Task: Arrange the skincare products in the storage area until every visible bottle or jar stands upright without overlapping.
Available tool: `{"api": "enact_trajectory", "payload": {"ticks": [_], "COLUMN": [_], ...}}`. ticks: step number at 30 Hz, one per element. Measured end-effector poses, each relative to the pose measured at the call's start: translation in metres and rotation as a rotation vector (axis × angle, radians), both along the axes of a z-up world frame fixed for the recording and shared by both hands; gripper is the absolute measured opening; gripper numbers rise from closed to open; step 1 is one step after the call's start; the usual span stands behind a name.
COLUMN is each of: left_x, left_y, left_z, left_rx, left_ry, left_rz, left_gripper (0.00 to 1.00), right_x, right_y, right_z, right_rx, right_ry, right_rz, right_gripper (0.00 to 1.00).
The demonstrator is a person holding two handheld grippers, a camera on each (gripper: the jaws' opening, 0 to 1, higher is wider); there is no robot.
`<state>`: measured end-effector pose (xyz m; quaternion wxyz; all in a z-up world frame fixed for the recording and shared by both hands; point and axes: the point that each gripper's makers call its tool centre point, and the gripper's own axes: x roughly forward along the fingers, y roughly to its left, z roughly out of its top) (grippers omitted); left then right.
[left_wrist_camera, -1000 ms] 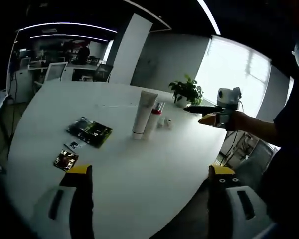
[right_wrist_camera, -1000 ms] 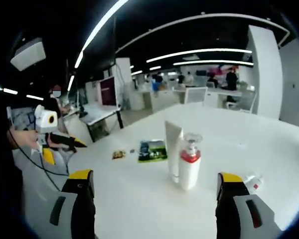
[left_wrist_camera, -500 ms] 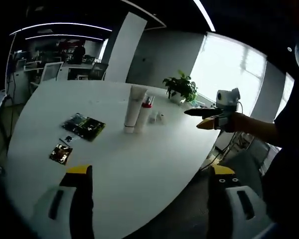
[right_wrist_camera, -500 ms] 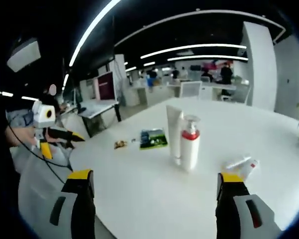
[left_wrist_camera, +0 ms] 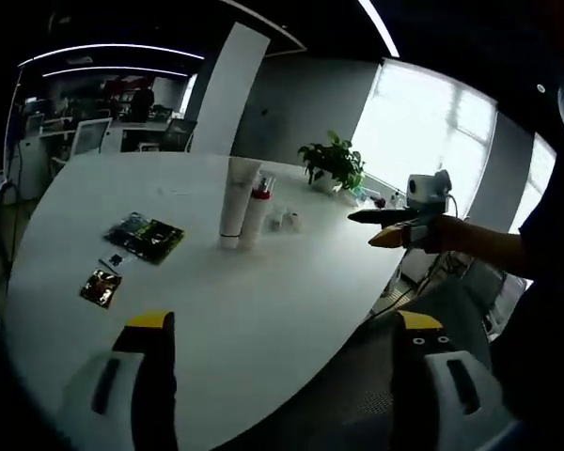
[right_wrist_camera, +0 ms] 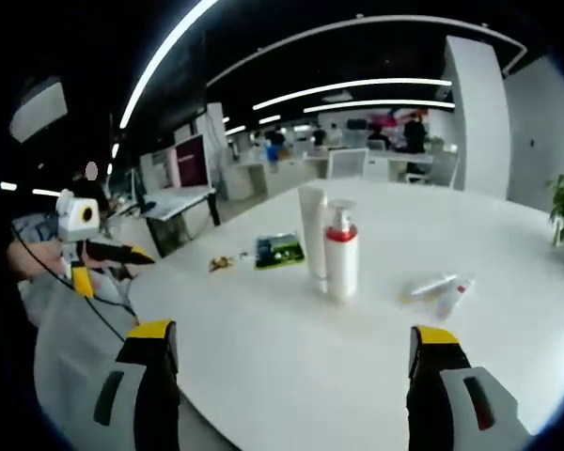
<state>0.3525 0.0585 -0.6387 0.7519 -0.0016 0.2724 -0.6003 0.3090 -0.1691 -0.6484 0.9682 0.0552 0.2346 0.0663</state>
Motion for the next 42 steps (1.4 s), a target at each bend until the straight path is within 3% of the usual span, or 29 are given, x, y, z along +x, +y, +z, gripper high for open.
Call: {"api": "enact_trajectory", "payload": {"ticks": [13, 26, 38, 42], "left_x": [0.013, 0.036, 0.058, 0.063], "left_y": [0.002, -0.005, -0.012, -0.016], "left_z": [-0.025, -0.029, -0.018, -0.017], "left_rx": [0.006, 0.029, 0.041, 0.049], "left_ry": [-0.013, -0.014, 0.0, 0.006], "left_rz": [0.04, 0.09, 0.114, 0.116], "left_gripper": [0.9, 0.9, 0.9, 0.9], "right_x": [0.018, 0.051, 0.075, 0.085], "right_y": [-0.01, -0.051, -0.086, -0.094], "right_z": [-0.022, -0.028, -0.026, -0.038], "right_rx": [-0.009, -0.004, -0.015, -0.042], "right_ry": [-0.014, -0.016, 0.019, 0.055], "right_rz": [0.016, -0.003, -0.016, 0.0], "right_gripper": [0.99, 0.99, 0.99, 0.99]}}
